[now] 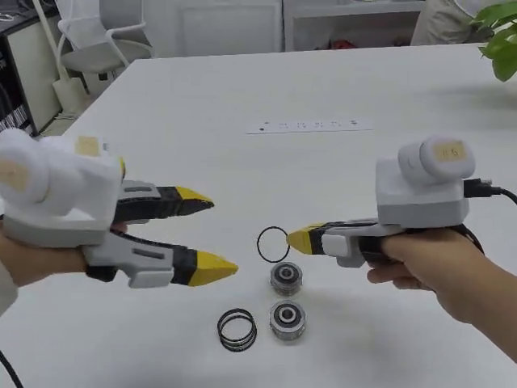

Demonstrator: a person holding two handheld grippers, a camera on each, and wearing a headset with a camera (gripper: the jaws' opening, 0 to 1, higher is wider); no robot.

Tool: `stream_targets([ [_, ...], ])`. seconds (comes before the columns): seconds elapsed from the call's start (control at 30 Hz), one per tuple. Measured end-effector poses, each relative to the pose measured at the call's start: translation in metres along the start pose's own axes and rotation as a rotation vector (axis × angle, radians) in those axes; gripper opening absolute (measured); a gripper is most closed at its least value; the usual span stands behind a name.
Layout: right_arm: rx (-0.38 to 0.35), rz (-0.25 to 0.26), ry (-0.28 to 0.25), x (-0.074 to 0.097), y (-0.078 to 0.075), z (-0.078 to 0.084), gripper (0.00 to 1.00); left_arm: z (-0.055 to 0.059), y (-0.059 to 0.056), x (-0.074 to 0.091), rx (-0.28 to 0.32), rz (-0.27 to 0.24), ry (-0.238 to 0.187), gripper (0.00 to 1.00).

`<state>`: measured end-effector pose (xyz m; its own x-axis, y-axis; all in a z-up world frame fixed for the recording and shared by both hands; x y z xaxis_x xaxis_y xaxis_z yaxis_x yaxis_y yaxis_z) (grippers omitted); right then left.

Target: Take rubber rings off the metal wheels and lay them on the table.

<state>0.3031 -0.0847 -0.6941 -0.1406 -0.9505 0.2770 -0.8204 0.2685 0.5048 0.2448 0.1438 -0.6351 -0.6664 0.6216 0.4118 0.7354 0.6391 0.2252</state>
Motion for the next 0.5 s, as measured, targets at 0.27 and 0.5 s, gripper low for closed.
stream_targets([
  [0.27, -0.01, -0.049, 0.009, -0.008, 0.01, 0.0, 0.0, 0.006, 0.003, 0.045, 0.017, -0.079, -0.023, 0.7],
  [0.5, -0.018, -0.085, 0.032, -0.014, 0.017, 0.003, 0.0, 0.021, -0.004, 0.071, 0.069, -0.127, -0.016, 0.77],
])
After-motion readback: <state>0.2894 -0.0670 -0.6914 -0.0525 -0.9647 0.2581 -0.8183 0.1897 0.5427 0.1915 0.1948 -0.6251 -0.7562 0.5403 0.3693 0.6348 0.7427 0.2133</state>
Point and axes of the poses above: the centre of the closed fingertips' face, and the gripper's own axes: x roughly backward along the fingers, y roughly to its left, z roughly out of its underside, the point moved 10 cm from there along x, roughly backward along the fingers, and after that the axes turned 14 degrees about -z, right-handed, at the moved point
